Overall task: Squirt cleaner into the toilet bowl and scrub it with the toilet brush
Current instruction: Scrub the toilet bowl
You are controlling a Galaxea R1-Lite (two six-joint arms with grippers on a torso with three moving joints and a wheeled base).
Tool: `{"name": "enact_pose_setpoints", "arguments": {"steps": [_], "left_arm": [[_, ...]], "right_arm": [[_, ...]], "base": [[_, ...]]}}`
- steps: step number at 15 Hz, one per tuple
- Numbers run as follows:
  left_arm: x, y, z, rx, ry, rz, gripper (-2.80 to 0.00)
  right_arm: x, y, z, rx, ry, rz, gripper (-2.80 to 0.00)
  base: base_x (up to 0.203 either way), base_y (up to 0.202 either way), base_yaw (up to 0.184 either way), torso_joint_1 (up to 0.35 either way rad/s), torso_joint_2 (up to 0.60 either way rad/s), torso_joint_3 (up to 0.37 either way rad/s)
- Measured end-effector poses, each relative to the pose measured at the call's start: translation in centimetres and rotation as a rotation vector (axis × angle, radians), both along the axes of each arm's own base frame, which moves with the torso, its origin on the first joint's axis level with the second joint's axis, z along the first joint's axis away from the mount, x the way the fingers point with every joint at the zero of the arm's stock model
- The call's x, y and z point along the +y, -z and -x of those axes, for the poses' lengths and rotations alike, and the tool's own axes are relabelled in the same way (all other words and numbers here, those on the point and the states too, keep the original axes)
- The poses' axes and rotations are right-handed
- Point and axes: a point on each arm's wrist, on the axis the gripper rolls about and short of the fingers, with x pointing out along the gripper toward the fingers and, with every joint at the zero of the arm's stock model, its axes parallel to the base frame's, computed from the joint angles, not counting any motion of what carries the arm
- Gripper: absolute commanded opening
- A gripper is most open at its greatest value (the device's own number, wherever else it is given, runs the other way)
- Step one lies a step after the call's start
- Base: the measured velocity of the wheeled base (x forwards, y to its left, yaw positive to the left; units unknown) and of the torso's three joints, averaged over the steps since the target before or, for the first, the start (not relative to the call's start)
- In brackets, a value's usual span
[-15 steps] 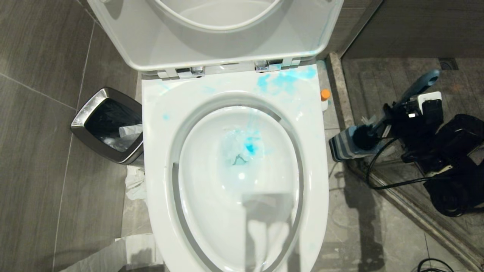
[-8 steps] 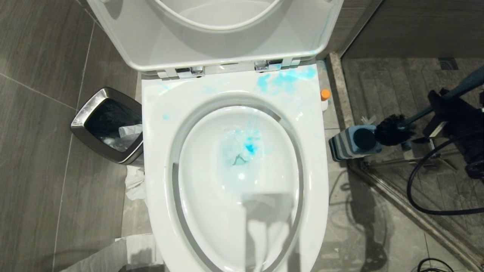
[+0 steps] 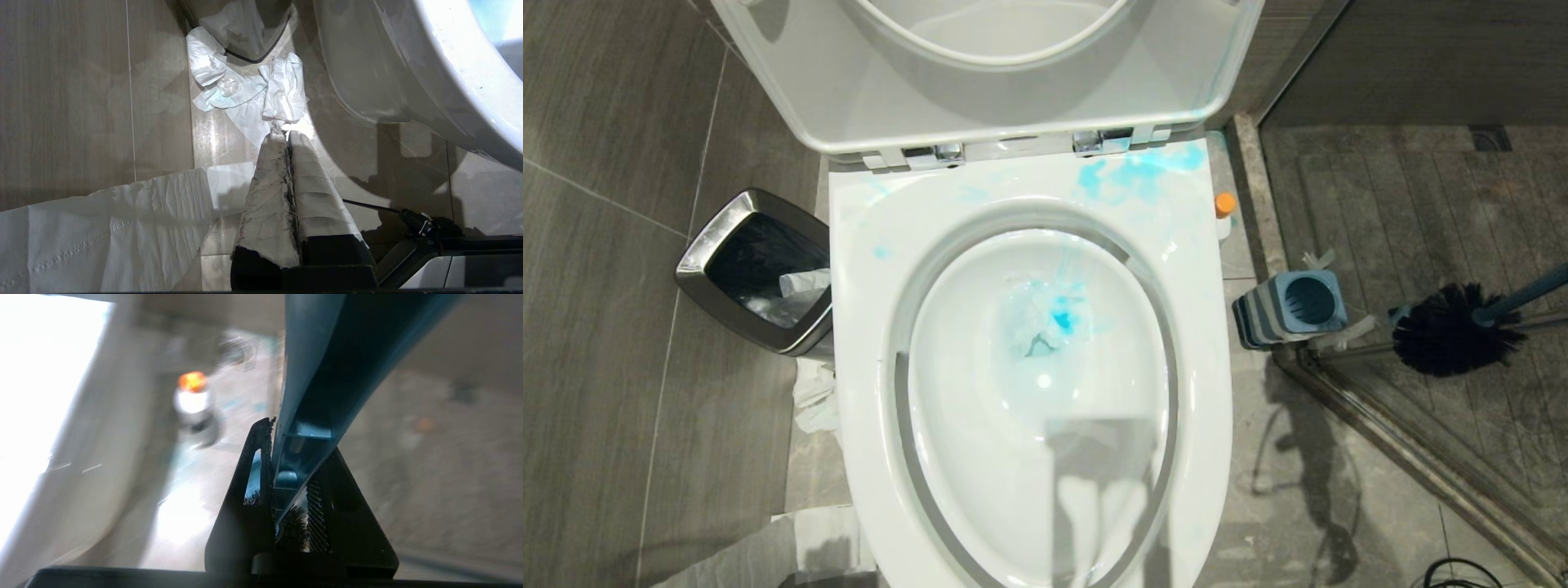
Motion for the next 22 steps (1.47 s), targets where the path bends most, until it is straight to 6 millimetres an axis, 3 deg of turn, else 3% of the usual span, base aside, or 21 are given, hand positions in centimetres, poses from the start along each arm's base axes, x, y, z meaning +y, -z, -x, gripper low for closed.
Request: {"name": "enact_pose_setpoints", "arguments": {"steps": [2, 5, 9, 13, 15, 18, 22], "left_arm": [[0.0, 0.0, 0.0, 0.000, 0.000, 0.000, -2.80], [0.0, 0.0, 0.0, 0.000, 0.000, 0.001, -2.80], [0.0, 0.0, 0.0, 0.000, 0.000, 0.000, -2.80], [0.0, 0.0, 0.0, 0.000, 0.000, 0.000, -2.80], [0.0, 0.0, 0.0, 0.000, 0.000, 0.000, -2.80], [0.0, 0.0, 0.0, 0.000, 0.000, 0.000, -2.80], [0.0, 0.0, 0.0, 0.000, 0.000, 0.000, -2.80]], "right_arm": [[0.3, -1.1, 2.1, 0.095, -0.106, -0.041, -2.80], [0.6, -2.4, 2.8, 0.168, -0.276, -0.102, -2.80], [1.0, -3.2, 2.6, 0.165, -0.412, -0.076, -2.80], [1.8, -6.4, 0.4, 0.128, -0.465, -0.055, -2.80], [3.5, -8.5, -1.5, 0.116, -0.514, -0.049, -2.80], [7.8, -10.8, -4.7, 0.127, -0.578, -0.059, -2.80], [13.7, -11.3, -7.5, 0.170, -0.656, -0.055, -2.80]], "base": [[0.000, 0.000, 0.000, 0.000, 0.00, 0.000], [0.000, 0.000, 0.000, 0.000, 0.00, 0.000], [0.000, 0.000, 0.000, 0.000, 0.00, 0.000], [0.000, 0.000, 0.000, 0.000, 0.00, 0.000], [0.000, 0.000, 0.000, 0.000, 0.00, 0.000], [0.000, 0.000, 0.000, 0.000, 0.00, 0.000], [0.000, 0.000, 0.000, 0.000, 0.00, 0.000]]}}
